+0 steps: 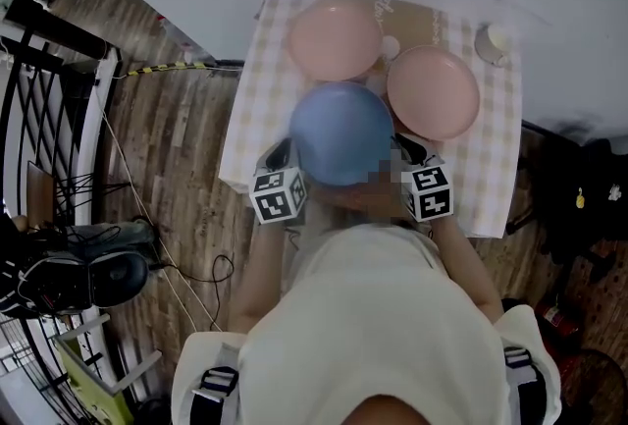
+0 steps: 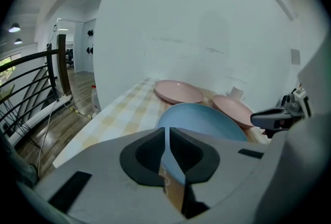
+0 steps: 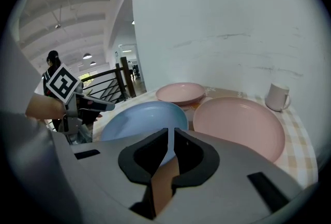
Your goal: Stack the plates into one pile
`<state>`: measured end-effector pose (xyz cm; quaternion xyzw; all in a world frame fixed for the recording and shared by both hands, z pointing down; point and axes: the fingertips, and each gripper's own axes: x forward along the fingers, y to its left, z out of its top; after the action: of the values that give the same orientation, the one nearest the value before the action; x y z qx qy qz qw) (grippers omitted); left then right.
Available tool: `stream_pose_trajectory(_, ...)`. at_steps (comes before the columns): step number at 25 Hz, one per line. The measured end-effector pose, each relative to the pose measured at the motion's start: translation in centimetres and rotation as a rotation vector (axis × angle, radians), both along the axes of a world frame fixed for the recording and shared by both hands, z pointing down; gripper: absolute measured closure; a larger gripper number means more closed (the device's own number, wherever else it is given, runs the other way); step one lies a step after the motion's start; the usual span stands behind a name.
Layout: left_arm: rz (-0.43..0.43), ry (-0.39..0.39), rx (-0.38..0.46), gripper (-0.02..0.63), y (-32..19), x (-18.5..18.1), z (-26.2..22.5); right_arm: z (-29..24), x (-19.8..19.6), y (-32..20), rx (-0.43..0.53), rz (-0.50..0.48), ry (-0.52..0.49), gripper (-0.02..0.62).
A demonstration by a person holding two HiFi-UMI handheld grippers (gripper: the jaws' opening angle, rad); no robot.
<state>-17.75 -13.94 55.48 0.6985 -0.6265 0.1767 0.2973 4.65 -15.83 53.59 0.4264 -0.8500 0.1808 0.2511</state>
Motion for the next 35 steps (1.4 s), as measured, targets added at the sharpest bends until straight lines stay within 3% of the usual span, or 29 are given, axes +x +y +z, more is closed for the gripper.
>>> stream_pose_trajectory(2, -0.007, -0.008, -0.015, 0.600, -0.3, -0.1, 0.5, 0.7, 0.2, -0.2, -0.024, -0.015, 0.006, 0.581)
stream_pose_trajectory(4, -0.015, -0.020, -0.034, 0.598, -0.6, -0.3, 1.0, 1.3, 0.2, -0.3, -0.052, -0.038, 0.010, 0.513)
stream_pose_trajectory(8, -0.033, -0.038, -0.066, 0.596, -1.0, -0.8, 1.9, 2.2, -0.5, -0.3, -0.088, -0.089, 0.021, 0.497)
stream_pose_trajectory(12, -0.026, -0.043, -0.093, 0.514, -1.2, -0.8, 2.8, 2.9, -0.8, -0.1, -0.112, -0.108, 0.027, 0.485)
stream_pose_trajectory(23, -0.001, -0.047, -0.142, 0.476, -1.7, -1.2, 4.4, 4.5, 0.0, -0.2, -0.176, -0.044, 0.046, 0.438)
stream_pose_trajectory(35, 0.090, -0.009, -0.183, 0.471, -2.9, -0.9, 5.7, 5.9, 0.1, -0.4, -0.219, 0.090, 0.088, 0.443)
